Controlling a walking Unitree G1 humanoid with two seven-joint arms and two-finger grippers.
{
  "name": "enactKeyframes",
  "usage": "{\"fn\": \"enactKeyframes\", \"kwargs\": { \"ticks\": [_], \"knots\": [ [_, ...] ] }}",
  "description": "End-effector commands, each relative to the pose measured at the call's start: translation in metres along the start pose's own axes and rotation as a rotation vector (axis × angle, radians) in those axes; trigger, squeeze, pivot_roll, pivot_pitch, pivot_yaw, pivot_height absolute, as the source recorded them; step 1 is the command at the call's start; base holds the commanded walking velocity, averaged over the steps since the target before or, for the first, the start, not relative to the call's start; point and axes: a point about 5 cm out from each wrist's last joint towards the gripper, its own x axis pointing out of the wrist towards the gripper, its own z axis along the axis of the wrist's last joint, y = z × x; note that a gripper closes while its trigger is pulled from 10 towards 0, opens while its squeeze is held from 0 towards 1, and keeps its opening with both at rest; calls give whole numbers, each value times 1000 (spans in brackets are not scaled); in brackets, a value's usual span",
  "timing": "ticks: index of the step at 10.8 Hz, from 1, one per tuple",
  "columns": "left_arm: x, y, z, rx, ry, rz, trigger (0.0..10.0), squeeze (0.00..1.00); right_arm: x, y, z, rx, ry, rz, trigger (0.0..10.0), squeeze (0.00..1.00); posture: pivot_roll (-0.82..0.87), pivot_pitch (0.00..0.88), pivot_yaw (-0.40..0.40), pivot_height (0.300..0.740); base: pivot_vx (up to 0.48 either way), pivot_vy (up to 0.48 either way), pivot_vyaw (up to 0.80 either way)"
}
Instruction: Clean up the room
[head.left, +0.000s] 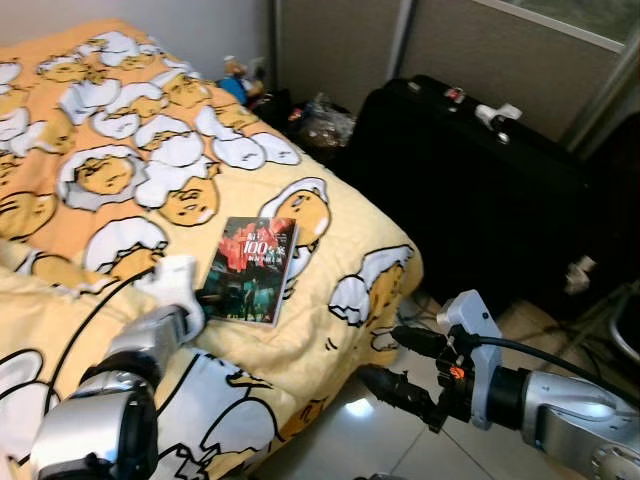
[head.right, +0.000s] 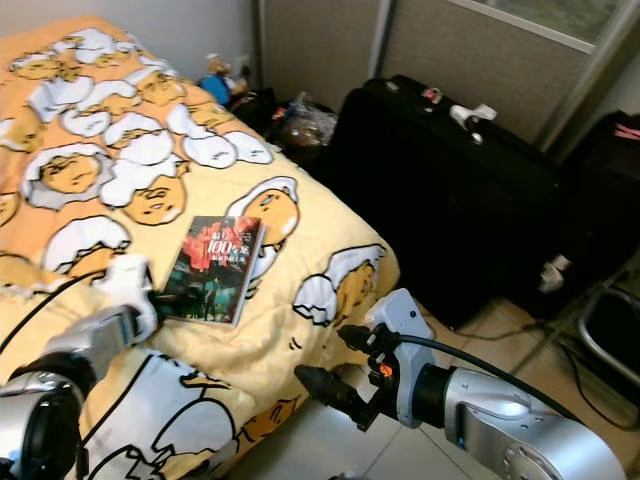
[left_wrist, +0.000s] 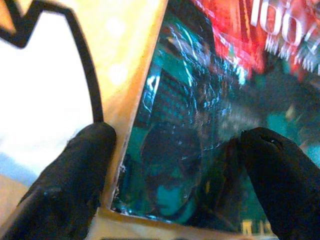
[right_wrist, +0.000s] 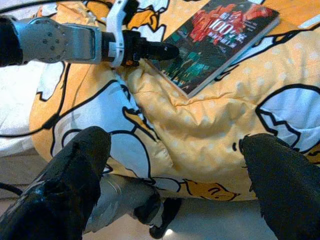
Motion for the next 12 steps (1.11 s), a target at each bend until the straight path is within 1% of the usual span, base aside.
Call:
{"fn": "enactKeyframes", "kwargs": {
  "ticks": [1,2,3,4,5,6,7,8,9,10,11,12],
  "knots": [
    [-1,0,0,-68,-16,-31,10000,0,0,-2,1,-5,-13,-18,10000,0,-228,40,-7,740,0,0,0],
    [-2,-3,6,-86,-47,-119,10000,0,1,-2,0,-2,-16,-20,10000,0,-220,36,0,740,0,0,0],
    [-6,0,4,-2,-37,-179,10000,0,3,-2,-1,4,-25,-25,10000,0,-206,29,9,740,0,0,0],
    [-10,12,-6,-15,17,-124,10000,0,4,-3,-2,9,-31,-27,10000,0,-191,24,17,740,0,0,0],
    [-13,16,-11,-50,32,-104,10000,0,5,-3,-3,11,-32,-27,10000,0,-186,22,23,740,0,0,0],
    [-15,17,-15,-70,30,-95,10000,0,6,-3,-3,14,-40,-30,10000,0,-184,22,31,740,0,0,0],
    [-19,15,-14,-123,-15,-131,10000,0,7,-3,-2,15,-49,-32,10000,0,-182,21,35,740,0,0,0],
    [-22,15,-14,-184,-31,-154,10000,973,7,-3,-2,15,-51,-31,10000,0,-178,20,37,740,0,0,0],
    [-25,10,-18,-345,3,-225,10000,1000,8,-3,-3,17,-53,-30,10000,0,-175,21,39,740,0,0,0],
    [-28,5,-25,-412,58,-269,10000,1000,8,-3,-3,19,-54,-30,10000,0,-174,20,48,740,0,0,0],
    [-31,0,-36,-437,116,-269,10000,1000,8,-3,-3,20,-58,-31,10000,0,-174,20,50,740,0,0,0],
    [-32,-2,-46,-429,141,-227,10000,1000,7,-3,-4,22,-59,-32,10000,0,-175,23,51,740,0,0,0]
  ]
}}
